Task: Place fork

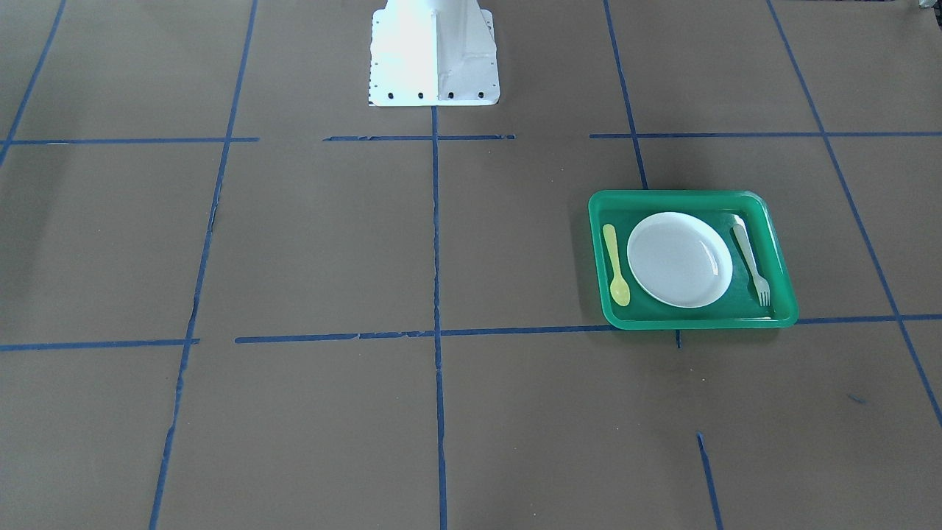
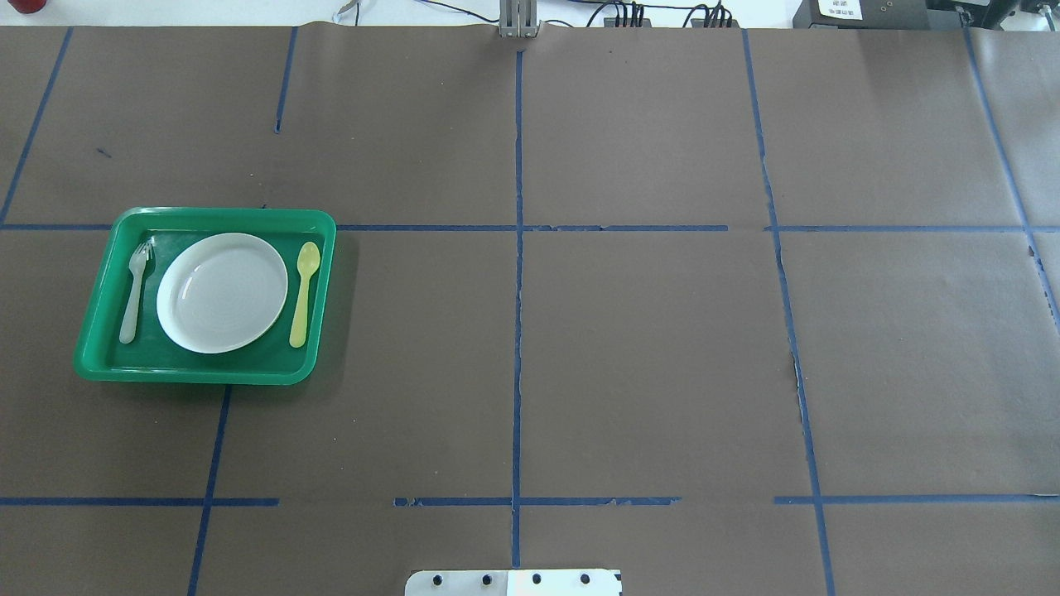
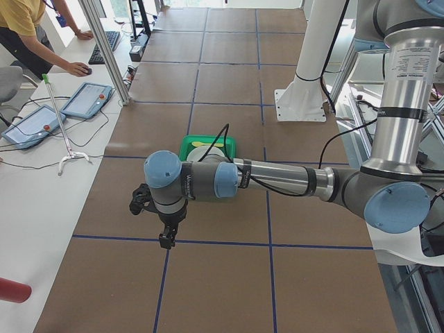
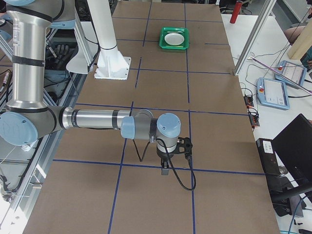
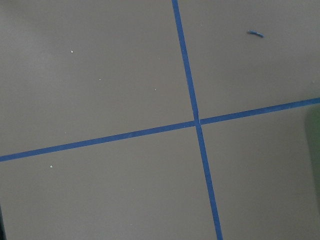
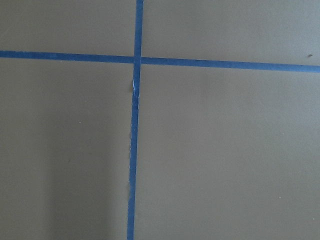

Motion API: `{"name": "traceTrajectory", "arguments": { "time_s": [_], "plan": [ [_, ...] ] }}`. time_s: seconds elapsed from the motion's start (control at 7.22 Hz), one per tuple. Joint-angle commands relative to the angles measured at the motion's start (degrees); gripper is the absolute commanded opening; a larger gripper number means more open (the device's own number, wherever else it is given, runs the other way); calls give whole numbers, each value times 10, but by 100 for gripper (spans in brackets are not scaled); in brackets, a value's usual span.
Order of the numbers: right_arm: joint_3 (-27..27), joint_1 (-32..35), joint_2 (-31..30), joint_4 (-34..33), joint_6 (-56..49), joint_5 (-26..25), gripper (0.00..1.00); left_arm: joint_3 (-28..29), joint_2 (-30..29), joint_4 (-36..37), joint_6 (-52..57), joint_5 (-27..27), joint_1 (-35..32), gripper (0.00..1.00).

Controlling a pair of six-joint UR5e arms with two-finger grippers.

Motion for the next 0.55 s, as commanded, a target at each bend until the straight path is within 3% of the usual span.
{"name": "traceTrajectory", "arguments": {
  "time_s": [0.0, 0.42],
  "plan": [
    [0, 0, 0, 0, 0, 0, 100, -3, 32, -51, -4, -14, 1, 100],
    [0, 0, 0, 0, 0, 0, 100, -12, 33, -40, 2, -13, 2, 100]
  ]
}}
